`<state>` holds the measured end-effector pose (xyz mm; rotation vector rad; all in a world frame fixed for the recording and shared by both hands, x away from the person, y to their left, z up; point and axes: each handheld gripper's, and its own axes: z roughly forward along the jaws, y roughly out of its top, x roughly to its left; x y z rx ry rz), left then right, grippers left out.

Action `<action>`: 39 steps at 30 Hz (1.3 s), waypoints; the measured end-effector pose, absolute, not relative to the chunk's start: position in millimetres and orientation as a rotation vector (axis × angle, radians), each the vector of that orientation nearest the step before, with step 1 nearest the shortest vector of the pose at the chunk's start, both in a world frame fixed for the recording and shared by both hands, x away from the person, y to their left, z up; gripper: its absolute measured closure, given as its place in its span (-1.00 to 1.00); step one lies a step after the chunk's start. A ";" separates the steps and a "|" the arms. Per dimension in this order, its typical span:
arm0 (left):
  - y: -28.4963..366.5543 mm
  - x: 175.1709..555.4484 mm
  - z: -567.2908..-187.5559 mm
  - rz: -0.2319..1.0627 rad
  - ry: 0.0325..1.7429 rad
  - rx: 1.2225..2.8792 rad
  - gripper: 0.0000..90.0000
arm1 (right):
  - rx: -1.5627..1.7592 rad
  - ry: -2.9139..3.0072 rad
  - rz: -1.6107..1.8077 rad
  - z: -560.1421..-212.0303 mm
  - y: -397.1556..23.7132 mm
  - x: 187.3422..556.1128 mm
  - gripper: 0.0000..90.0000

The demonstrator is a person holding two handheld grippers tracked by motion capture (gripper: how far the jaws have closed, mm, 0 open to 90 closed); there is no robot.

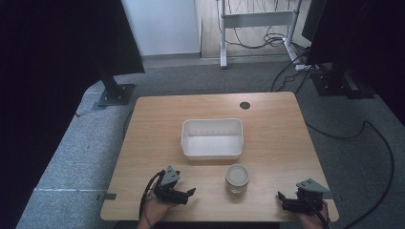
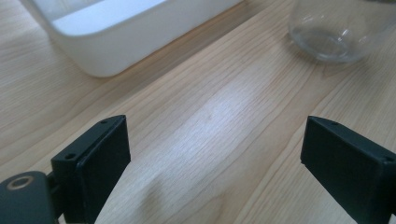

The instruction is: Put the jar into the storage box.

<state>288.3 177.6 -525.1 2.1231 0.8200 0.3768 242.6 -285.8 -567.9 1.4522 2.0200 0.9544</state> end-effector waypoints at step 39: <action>104.2 296.6 -505.2 0.307 0.640 2.110 -0.92 | 1.449 2.023 0.955 -567.9 -286.0 242.5 -1.00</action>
